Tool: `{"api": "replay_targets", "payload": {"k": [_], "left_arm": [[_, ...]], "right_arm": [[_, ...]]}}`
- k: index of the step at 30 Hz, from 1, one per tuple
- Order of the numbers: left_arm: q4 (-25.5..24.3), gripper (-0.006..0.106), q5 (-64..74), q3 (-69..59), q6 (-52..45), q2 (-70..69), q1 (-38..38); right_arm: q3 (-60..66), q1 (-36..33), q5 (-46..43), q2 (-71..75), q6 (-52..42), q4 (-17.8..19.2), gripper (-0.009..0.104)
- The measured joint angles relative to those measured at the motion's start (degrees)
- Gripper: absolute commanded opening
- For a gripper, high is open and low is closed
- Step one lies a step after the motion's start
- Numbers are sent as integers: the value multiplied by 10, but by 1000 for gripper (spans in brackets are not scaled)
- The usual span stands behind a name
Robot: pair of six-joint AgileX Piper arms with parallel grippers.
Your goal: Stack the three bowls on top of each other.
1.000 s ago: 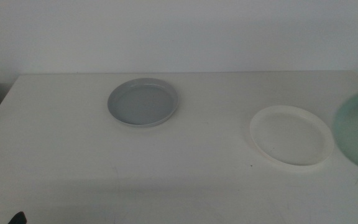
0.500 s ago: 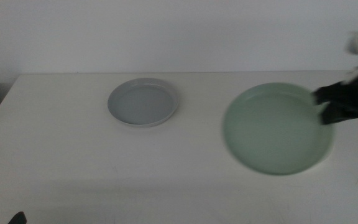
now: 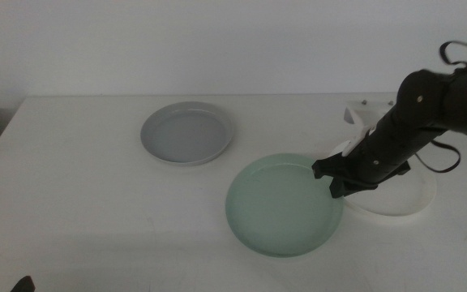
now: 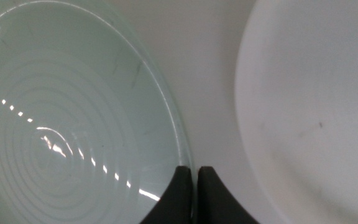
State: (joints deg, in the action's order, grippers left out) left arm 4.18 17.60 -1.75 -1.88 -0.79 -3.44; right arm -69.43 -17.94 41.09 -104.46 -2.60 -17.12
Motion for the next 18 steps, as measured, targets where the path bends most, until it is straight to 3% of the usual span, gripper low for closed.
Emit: {"api": "replay_targets", "payload": {"k": [8,18], "left_arm": [[0,105,0,0,0,0,0],[0,105,0,0,0,0,0]], "right_arm": [[0,-2,-45,-57,-6,-39,-1],[0,-18,-63,-76,-22,-56,4]]}}
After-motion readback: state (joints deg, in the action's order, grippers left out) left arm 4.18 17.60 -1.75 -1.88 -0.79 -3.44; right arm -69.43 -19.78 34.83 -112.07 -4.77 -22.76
